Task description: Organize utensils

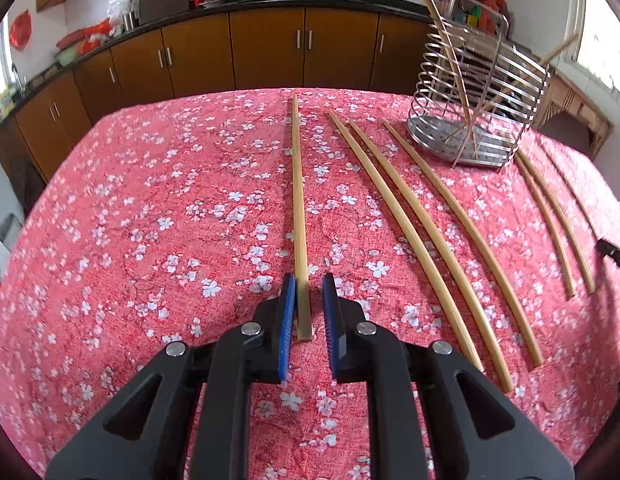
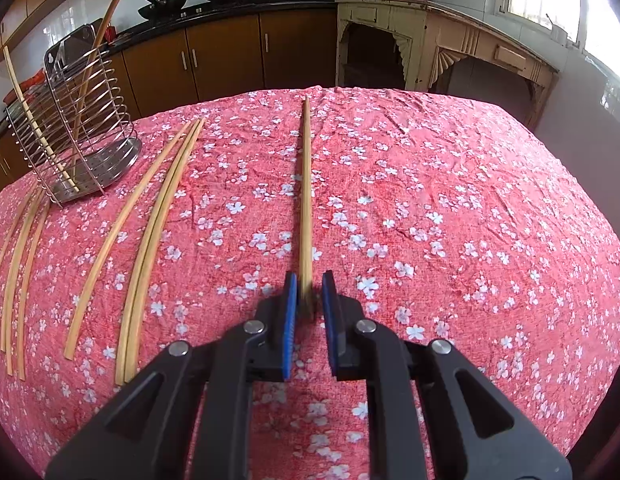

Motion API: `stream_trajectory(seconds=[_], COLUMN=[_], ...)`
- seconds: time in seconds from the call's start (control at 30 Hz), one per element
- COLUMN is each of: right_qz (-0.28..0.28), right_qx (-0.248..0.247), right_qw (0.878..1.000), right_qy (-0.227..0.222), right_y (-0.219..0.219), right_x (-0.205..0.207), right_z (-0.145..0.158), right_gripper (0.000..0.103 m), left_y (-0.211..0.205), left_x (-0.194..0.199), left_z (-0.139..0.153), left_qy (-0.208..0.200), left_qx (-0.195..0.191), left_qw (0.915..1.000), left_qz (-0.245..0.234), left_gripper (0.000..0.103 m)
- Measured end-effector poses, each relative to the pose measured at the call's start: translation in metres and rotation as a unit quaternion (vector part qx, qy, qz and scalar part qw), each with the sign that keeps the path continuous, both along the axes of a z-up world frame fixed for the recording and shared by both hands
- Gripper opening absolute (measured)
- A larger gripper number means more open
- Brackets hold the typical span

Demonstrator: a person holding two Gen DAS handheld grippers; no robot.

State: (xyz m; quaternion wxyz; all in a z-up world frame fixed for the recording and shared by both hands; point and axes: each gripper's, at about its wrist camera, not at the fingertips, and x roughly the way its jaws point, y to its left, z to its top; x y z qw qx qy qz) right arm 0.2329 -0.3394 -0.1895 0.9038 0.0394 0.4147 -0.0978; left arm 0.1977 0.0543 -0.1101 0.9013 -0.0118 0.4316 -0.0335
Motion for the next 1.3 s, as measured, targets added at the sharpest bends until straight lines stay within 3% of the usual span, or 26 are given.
stream_trajectory(seconds=[0.13,0.3,0.47,0.63,0.77,0.97,1.17,1.3], right_qz=[-0.001,-0.003,-0.003,0.004,0.002,-0.014,-0.009,-0.004], right_qx=[-0.014,-0.018,-0.015,-0.021,0.004,0.06,0.08,0.075], right_qw=[1.0,1.0,1.0,1.0,1.0,0.998,0.997,0.997], right_qy=[0.003,0.004,0.003,0.004,-0.001,-0.016,-0.021,-0.019], right_y=[0.003,0.004,0.004,0.007,0.0,-0.022,-0.028,-0.024], right_x=[0.0,-0.002,-0.003,-0.003,-0.005,-0.011,-0.019,-0.019], right_z=[0.0,0.0,-0.001,-0.001,-0.001,-0.001,-0.001,-0.002], right_gripper=[0.015,0.015,0.015,0.008,0.008,0.008,0.008,0.008], left_y=[0.015,0.008,0.01,0.0,-0.002,-0.004,0.003,0.005], left_x=[0.0,-0.001,0.0,0.001,0.001,0.001,0.0,0.0], left_z=[0.0,0.0,-0.001,-0.002,-0.001,0.0,0.001,0.0], left_qy=[0.0,0.0,0.001,0.001,0.001,0.001,0.0,0.001], left_qx=[-0.045,-0.008,-0.011,0.012,0.001,0.027,0.001,0.004], left_qw=[0.999,0.9999,0.9998,0.9998,0.9999,0.9995,0.9999,0.9999], left_qz=[0.009,0.013,0.013,0.013,0.016,0.016,0.013,0.013], left_gripper=[0.014,0.014,0.014,0.012,0.008,0.008,0.008,0.008])
